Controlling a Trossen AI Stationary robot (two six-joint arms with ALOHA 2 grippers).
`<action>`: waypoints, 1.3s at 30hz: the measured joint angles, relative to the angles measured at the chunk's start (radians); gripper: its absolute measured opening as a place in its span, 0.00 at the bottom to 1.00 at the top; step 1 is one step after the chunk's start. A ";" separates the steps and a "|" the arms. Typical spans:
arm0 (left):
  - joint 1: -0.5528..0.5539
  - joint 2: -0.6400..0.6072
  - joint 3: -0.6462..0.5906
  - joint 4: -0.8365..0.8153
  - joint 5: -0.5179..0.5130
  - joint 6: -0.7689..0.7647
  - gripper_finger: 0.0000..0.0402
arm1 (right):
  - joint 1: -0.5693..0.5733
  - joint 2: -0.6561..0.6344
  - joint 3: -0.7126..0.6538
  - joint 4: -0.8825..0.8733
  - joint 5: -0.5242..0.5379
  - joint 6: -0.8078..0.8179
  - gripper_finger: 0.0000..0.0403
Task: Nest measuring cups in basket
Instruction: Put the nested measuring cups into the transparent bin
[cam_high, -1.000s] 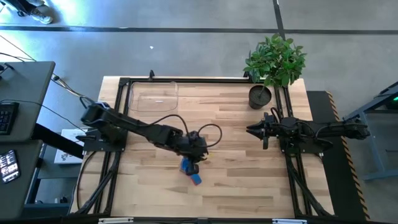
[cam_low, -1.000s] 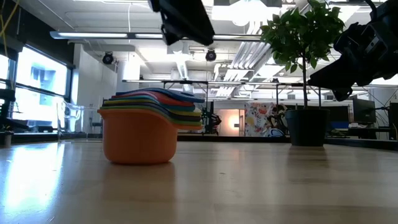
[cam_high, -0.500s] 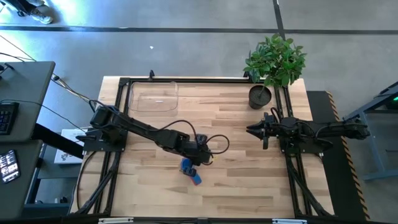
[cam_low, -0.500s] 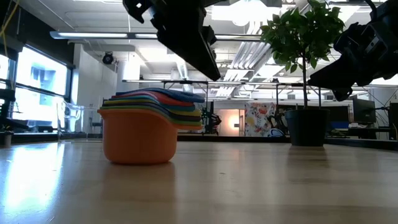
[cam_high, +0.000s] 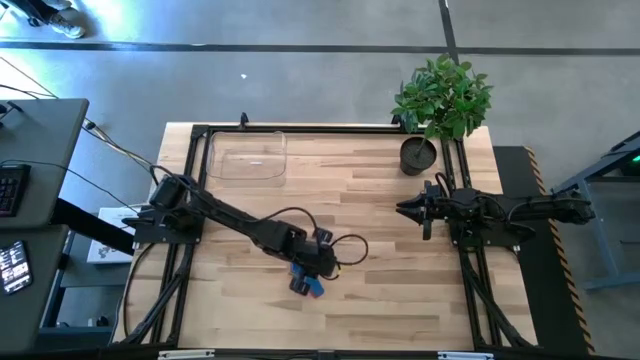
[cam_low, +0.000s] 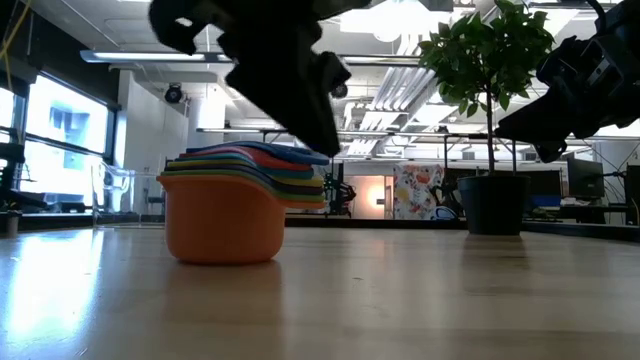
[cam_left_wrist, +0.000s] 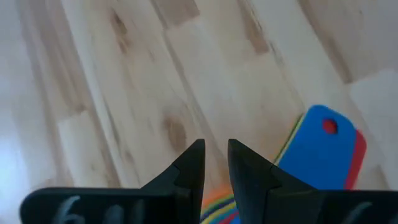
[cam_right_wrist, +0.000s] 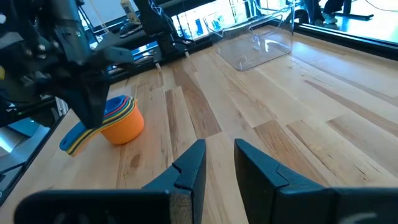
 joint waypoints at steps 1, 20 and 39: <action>-0.002 0.011 0.000 0.015 0.000 0.000 0.15 | 0.000 -0.001 0.000 0.000 0.000 0.000 0.19; -0.069 0.054 0.002 -0.019 0.036 -0.063 0.15 | 0.000 0.005 0.000 0.000 0.000 0.000 0.19; -0.130 0.023 0.002 -0.118 0.040 -0.283 0.15 | 0.000 0.005 0.000 0.000 0.000 0.000 0.19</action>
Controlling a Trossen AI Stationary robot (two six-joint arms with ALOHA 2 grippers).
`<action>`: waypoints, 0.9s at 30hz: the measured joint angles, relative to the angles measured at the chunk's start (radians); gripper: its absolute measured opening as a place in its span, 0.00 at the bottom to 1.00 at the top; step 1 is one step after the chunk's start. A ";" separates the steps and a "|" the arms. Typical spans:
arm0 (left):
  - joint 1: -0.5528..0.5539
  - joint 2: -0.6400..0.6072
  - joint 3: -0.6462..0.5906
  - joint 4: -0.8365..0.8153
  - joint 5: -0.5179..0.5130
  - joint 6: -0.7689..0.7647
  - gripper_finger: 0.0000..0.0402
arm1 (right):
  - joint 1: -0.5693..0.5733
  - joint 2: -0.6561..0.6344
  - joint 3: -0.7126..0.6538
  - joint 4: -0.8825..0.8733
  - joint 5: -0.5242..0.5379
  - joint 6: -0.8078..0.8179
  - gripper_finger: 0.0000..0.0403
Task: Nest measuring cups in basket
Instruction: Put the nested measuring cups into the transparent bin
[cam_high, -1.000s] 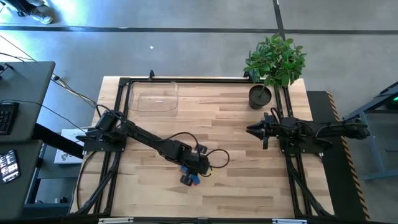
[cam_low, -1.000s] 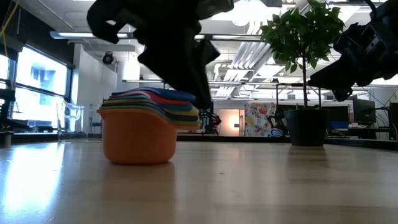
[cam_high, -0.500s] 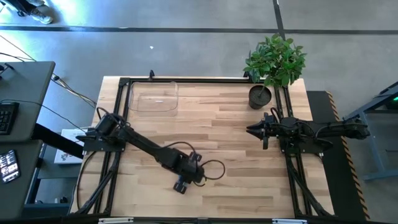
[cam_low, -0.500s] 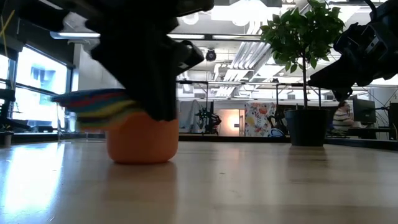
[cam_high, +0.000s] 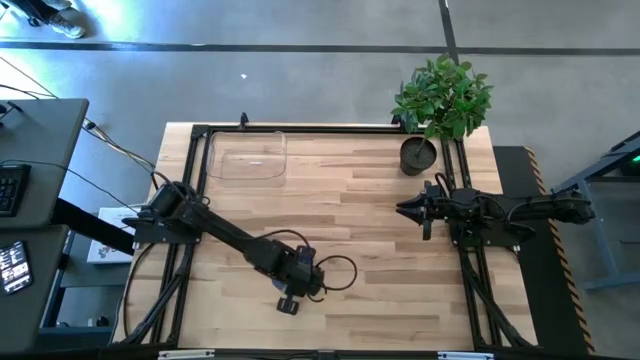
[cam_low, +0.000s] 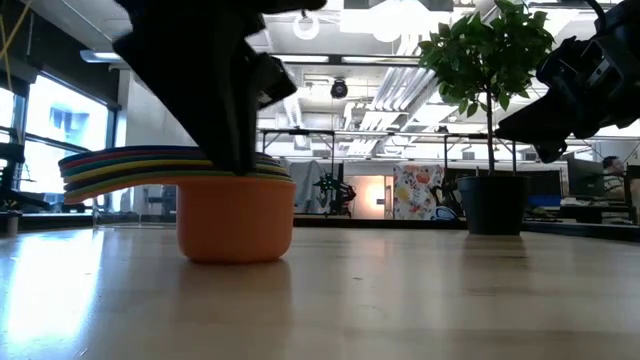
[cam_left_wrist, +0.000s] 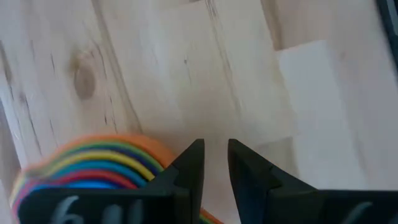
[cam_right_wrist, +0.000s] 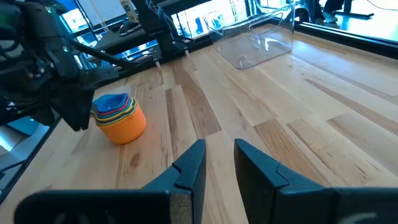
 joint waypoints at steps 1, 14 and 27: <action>-0.003 -0.010 0.000 -0.008 0.001 -0.036 0.15 | 0.000 0.000 0.000 0.000 0.000 0.000 0.19; -0.084 -0.181 0.001 -0.206 -0.074 -0.725 0.15 | 0.000 0.000 0.000 0.000 0.000 0.000 0.19; -0.089 -0.195 0.001 -0.328 -0.145 -0.880 0.16 | 0.000 0.000 0.000 0.000 0.000 0.000 0.19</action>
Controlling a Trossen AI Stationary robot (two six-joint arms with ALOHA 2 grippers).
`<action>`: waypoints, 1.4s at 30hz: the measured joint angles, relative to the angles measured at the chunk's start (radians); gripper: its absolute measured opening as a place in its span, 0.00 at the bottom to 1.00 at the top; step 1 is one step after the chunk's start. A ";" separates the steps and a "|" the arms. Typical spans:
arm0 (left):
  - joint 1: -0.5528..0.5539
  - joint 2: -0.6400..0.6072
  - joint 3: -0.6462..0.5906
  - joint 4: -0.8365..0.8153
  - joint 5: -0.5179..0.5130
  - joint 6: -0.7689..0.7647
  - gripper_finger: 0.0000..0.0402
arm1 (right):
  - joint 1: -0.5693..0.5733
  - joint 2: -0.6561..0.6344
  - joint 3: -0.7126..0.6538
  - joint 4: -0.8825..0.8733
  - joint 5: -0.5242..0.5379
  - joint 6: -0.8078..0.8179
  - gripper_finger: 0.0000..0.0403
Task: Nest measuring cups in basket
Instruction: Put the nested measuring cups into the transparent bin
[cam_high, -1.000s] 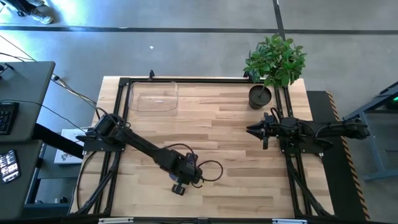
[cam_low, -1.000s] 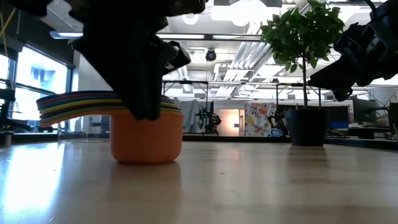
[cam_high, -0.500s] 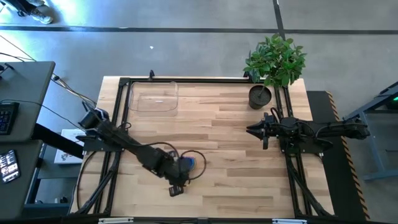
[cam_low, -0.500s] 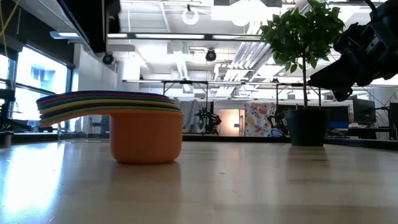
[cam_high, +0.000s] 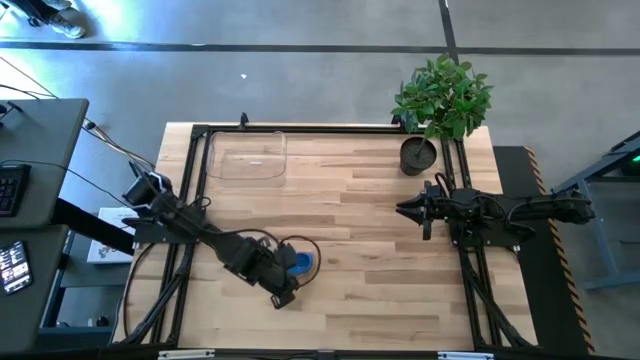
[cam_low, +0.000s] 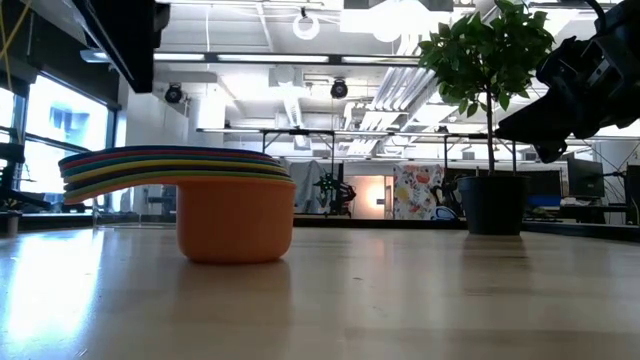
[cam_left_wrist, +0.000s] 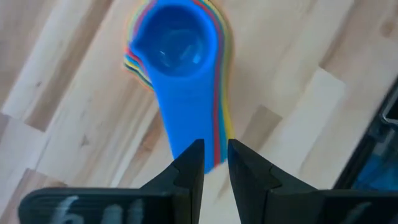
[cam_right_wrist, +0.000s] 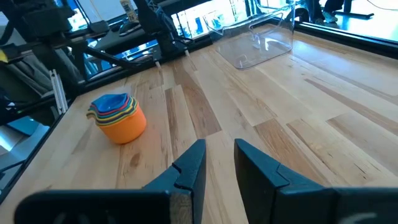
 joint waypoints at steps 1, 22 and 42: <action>0.009 0.000 0.000 -0.008 0.000 -0.008 0.16 | 0.000 0.000 0.000 0.000 0.000 0.000 0.19; 0.122 0.001 -0.035 -0.004 0.113 -0.030 0.67 | 0.000 0.000 0.000 0.000 0.000 0.000 0.19; 0.088 0.002 -0.169 0.213 0.139 -0.101 0.72 | 0.000 0.000 0.000 0.000 0.000 0.000 0.19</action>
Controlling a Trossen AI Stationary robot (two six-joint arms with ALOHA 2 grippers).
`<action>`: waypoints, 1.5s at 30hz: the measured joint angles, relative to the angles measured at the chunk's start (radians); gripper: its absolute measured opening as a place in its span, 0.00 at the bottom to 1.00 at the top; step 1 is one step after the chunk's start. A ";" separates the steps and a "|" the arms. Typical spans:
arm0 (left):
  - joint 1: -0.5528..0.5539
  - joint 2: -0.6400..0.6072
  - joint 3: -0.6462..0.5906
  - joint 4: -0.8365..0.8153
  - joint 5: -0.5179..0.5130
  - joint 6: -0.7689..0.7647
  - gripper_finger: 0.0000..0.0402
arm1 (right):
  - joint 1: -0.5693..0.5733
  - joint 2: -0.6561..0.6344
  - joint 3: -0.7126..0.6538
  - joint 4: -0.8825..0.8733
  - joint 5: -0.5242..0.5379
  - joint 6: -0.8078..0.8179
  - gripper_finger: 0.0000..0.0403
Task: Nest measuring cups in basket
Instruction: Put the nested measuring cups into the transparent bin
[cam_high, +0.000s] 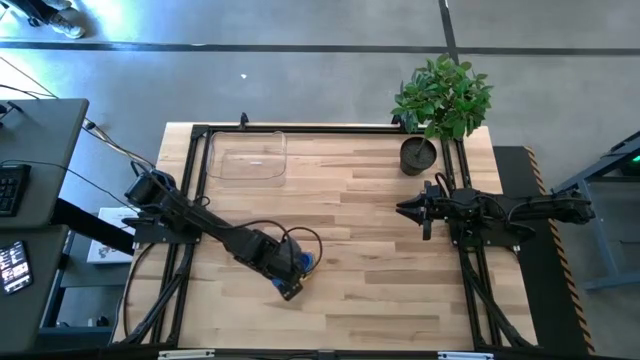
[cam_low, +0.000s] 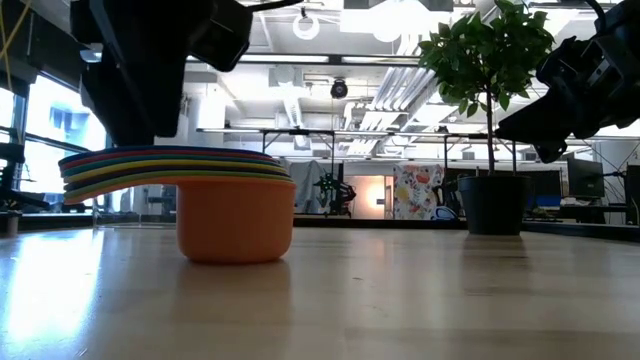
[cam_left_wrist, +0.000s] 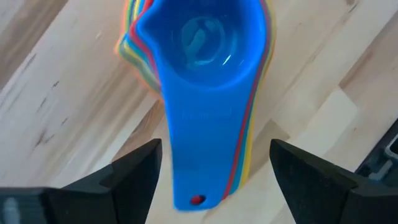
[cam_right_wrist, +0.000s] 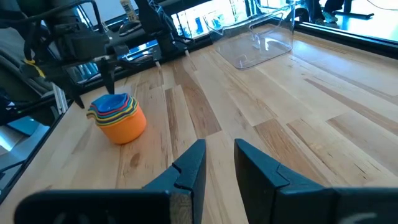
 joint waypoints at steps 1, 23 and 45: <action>0.000 0.000 -0.008 0.020 0.000 -0.001 0.72 | 0.000 0.000 0.000 0.000 0.000 0.000 0.19; -0.025 0.073 -0.020 0.079 0.002 -0.125 0.72 | 0.000 0.000 0.000 0.000 0.000 0.000 0.19; 0.010 0.098 -0.017 0.052 -0.022 -0.132 0.67 | 0.000 0.010 0.000 0.000 0.000 0.000 0.19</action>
